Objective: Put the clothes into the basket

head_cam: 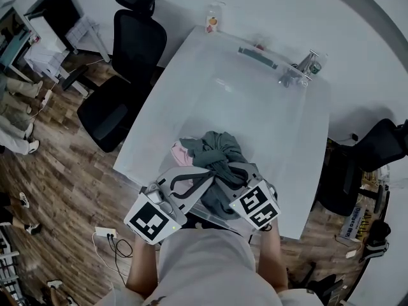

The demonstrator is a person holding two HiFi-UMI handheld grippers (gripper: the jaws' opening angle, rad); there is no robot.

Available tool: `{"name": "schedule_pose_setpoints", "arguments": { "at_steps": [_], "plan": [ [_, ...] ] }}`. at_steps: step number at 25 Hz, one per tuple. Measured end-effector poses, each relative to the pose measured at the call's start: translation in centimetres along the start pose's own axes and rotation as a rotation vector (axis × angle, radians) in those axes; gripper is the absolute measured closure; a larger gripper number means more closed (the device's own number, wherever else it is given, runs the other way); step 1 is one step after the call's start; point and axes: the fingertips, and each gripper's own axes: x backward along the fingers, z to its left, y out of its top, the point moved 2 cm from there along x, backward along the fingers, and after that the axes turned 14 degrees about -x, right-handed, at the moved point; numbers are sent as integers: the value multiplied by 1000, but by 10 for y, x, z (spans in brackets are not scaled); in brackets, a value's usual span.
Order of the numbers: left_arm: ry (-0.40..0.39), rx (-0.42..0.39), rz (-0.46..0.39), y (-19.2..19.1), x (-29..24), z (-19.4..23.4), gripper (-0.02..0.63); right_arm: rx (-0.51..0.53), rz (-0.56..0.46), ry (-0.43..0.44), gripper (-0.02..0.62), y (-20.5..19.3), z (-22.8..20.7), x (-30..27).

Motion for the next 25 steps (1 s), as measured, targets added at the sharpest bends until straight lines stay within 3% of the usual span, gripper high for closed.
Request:
{"name": "schedule_pose_setpoints", "arguments": {
  "at_steps": [22, 25],
  "plan": [
    [-15, 21, 22, -18, 13, 0, 601, 140, 251, -50, 454, -34, 7, -35],
    [-35, -25, 25, -20, 14, 0, 601, 153, 282, -63, 444, -38, 7, -37]
  ]
}}
